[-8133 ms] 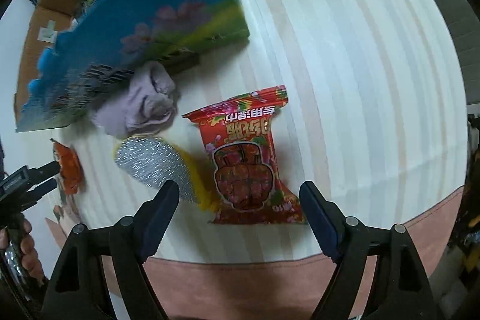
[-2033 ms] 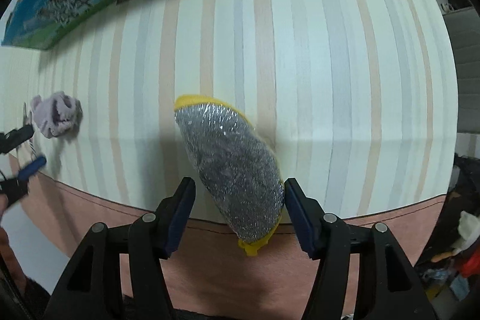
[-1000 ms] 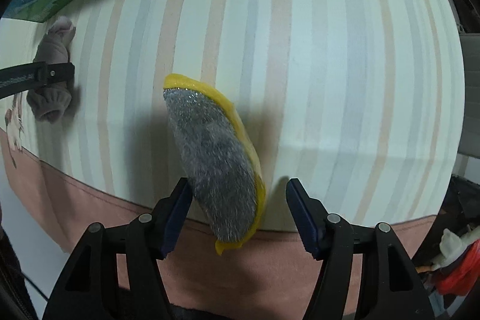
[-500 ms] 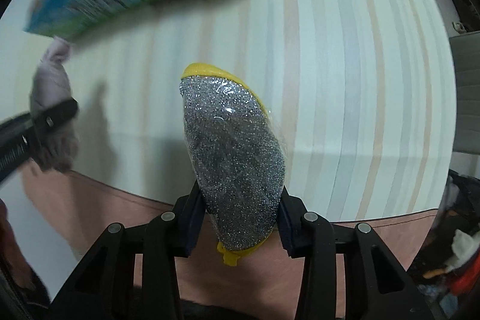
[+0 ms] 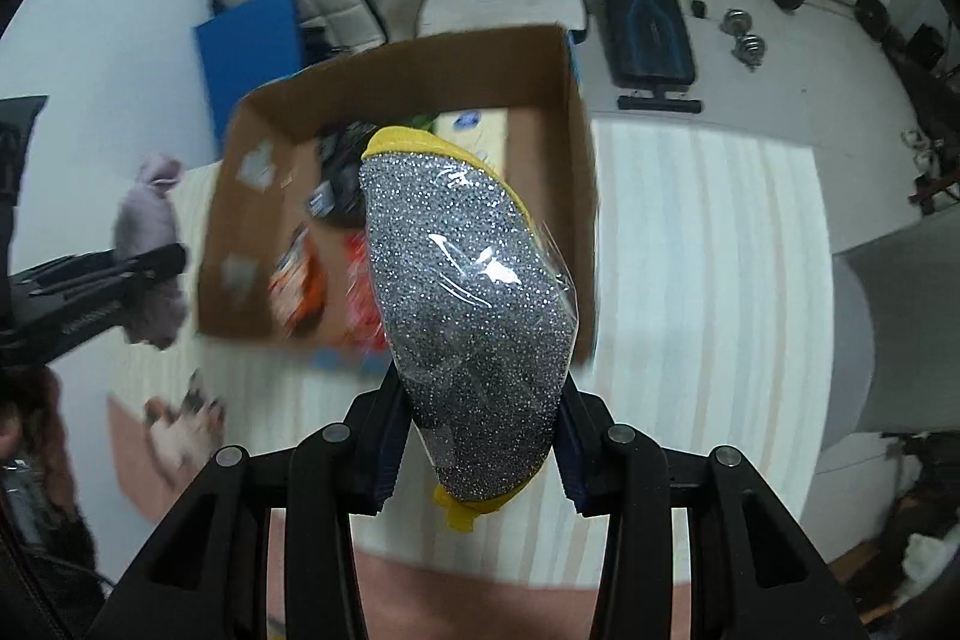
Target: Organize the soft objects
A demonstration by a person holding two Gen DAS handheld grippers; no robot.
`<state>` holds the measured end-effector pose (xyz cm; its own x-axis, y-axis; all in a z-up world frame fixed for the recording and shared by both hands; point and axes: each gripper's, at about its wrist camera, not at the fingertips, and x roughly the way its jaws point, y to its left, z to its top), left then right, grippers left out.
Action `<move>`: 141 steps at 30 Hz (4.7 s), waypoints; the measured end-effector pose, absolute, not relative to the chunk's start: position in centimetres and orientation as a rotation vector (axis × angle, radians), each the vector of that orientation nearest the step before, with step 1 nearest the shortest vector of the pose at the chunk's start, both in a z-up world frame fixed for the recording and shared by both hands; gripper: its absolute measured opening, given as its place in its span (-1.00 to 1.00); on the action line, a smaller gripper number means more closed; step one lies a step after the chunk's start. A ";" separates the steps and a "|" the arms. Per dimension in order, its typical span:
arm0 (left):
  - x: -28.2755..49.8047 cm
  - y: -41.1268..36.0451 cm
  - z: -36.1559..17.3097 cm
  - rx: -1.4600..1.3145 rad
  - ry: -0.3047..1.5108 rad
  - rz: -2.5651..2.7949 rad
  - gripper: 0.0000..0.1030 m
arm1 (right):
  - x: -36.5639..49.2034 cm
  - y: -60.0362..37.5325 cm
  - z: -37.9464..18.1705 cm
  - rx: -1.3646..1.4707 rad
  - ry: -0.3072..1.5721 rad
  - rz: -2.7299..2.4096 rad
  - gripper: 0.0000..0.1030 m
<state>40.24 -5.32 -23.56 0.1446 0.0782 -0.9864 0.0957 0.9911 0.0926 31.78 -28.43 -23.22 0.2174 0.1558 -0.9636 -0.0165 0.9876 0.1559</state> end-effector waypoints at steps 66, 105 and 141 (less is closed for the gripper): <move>30.2 -4.9 -18.9 0.029 1.222 -0.028 0.81 | 30.3 -26.4 -21.7 0.065 1.270 -0.009 1.00; 6.0 -5.5 0.6 0.002 0.864 -0.015 0.81 | 4.0 -25.9 1.2 0.031 0.849 0.075 1.00; 5.6 -5.6 1.3 -0.010 0.834 0.000 0.81 | 3.8 -25.8 3.3 0.004 0.775 0.000 1.00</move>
<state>5.60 -5.57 1.32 0.6723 -0.0044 -0.7403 -0.0037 0.9999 -0.0093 3.80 -25.77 3.27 0.7143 0.0015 -0.6999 0.0016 1.0000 0.0037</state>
